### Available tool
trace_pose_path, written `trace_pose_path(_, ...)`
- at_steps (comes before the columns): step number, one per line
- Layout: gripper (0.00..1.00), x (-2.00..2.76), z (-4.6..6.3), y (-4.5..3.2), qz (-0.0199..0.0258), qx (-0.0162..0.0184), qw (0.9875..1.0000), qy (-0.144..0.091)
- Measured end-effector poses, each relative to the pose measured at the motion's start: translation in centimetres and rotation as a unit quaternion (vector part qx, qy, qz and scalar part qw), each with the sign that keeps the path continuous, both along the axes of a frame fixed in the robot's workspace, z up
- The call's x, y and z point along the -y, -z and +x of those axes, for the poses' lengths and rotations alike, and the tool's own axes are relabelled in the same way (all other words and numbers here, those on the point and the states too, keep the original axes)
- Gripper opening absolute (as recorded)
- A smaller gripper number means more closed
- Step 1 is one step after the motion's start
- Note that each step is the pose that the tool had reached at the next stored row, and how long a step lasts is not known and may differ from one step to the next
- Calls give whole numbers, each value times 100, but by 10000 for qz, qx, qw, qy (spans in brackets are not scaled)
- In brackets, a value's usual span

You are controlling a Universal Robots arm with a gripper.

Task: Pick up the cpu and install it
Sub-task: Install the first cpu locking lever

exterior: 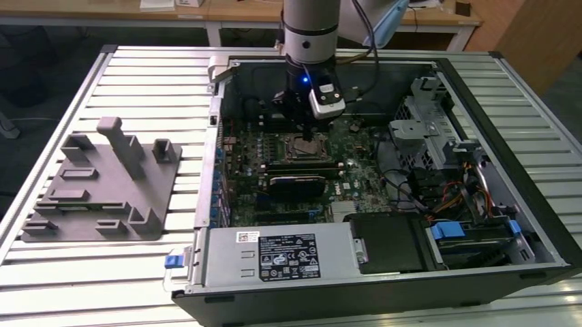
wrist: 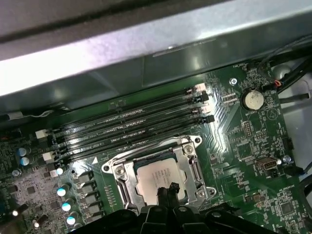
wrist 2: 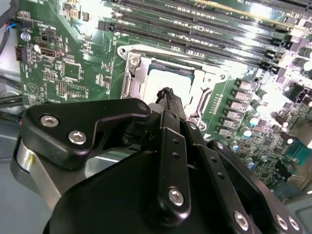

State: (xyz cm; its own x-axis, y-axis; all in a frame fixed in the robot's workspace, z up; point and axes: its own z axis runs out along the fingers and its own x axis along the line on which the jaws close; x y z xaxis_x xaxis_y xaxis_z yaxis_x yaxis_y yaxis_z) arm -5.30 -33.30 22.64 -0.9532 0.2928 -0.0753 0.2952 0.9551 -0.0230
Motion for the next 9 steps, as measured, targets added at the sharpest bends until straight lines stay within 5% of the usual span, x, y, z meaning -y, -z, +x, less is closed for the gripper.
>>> trace_pose_path(9, 11, 34, 35, 28, 0, -11, 9998, -176)
